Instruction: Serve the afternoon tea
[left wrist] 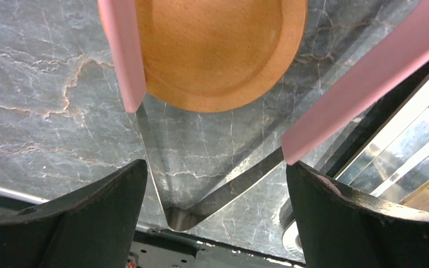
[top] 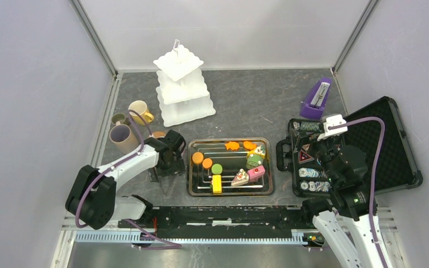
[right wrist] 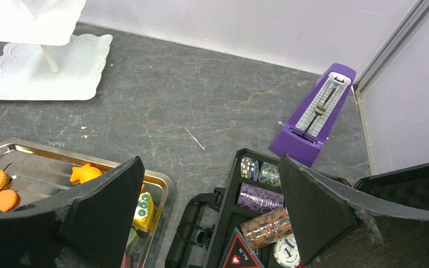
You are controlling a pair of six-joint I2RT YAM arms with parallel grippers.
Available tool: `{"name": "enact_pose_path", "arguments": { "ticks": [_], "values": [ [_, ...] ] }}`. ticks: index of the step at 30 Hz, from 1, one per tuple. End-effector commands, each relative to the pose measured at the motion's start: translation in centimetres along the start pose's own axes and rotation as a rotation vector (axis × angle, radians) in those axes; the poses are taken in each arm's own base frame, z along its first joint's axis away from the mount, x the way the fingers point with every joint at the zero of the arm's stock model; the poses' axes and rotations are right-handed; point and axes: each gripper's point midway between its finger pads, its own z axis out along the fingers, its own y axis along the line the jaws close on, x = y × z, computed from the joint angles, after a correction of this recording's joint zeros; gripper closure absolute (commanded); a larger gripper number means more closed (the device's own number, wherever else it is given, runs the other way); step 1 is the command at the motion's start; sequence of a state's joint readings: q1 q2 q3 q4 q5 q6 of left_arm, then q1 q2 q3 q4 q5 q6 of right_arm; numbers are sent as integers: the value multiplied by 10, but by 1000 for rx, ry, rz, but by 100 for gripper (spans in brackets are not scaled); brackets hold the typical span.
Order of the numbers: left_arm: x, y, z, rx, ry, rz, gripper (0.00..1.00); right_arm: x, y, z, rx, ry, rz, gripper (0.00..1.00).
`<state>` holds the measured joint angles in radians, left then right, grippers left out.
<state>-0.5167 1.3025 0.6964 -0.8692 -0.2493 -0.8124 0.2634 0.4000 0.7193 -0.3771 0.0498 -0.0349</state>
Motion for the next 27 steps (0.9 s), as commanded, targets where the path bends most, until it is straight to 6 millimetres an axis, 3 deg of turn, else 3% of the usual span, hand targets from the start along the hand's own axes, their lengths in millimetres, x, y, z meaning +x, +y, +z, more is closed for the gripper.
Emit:
{"name": "enact_pose_path", "arguments": {
  "ticks": [1,7,15,20,27],
  "values": [
    [-14,-12,6,82,-61,-13,0,-5,-5,0,25,-31,-15,2],
    [-19,-21,11,141,-106,-42,3,0,-1,4,6,-28,1,2],
    [-9,-10,26,92,-93,-89,11,5,5,8,-19,-20,17,2],
    [-16,-7,13,106,-145,-115,26,7,7,10,-27,-15,27,2],
    [-29,-4,-10,150,-225,-131,37,10,10,12,-39,-16,34,2]
  ]
}}
